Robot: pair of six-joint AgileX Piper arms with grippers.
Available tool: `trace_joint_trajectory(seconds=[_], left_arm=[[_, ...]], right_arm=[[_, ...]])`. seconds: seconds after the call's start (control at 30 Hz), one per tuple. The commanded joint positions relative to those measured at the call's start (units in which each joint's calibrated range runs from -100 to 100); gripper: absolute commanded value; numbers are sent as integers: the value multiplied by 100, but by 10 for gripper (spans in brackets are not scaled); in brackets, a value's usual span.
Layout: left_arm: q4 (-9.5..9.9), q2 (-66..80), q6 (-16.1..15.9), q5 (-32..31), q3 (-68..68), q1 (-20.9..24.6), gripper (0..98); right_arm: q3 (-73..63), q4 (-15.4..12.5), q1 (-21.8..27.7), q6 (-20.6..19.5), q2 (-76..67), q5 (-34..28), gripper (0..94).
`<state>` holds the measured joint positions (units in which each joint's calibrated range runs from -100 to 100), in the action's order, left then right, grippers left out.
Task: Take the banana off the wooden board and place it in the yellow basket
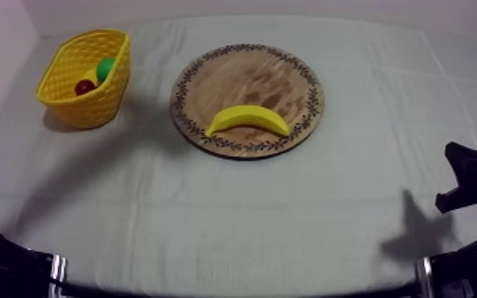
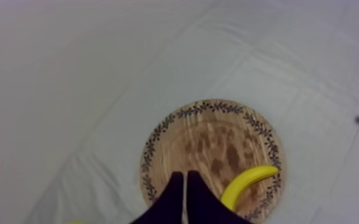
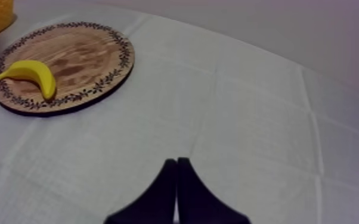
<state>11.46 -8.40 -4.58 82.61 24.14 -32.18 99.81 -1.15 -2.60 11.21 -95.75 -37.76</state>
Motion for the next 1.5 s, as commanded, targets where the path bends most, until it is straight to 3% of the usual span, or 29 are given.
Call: trace_joint_trajectory(seconds=[0.0, 0.2, 0.37, 0.43, 0.57, 0.7, 0.83, 1.17, 1.47], left_arm=[[-5, -110, -458, -111, -14, -12, 0], [-14, -477, -707, -546, -35, -18, 0], [-15, -657, -721, -625, -49, -18, 23], [-14, -708, -674, -610, -55, -20, 166], [-115, -797, -781, -311, -58, 51, 608], [-249, -871, -1067, -39, -83, 114, 794], [-286, -960, -1205, 41, -135, 114, 839], [-230, -1376, -1340, 78, -496, 28, 837], [-41, -2359, -1303, -60, -693, -28, 830]], right_arm=[[-3, 0, 0, 0, 0, 1, 3], [-3, 0, 0, 0, 0, 1, 3], [-3, 0, 0, 0, 0, 1, 3], [-3, 0, 0, 0, 0, 1, 3], [-3, 0, 0, 0, 0, 1, 3], [-3, 0, 0, 0, 0, 1, 3], [-3, 0, 0, 0, 0, 1, 3], [-3, 0, 0, 0, 0, 1, 3], [-3, 0, 0, 0, 0, 1, 3]])
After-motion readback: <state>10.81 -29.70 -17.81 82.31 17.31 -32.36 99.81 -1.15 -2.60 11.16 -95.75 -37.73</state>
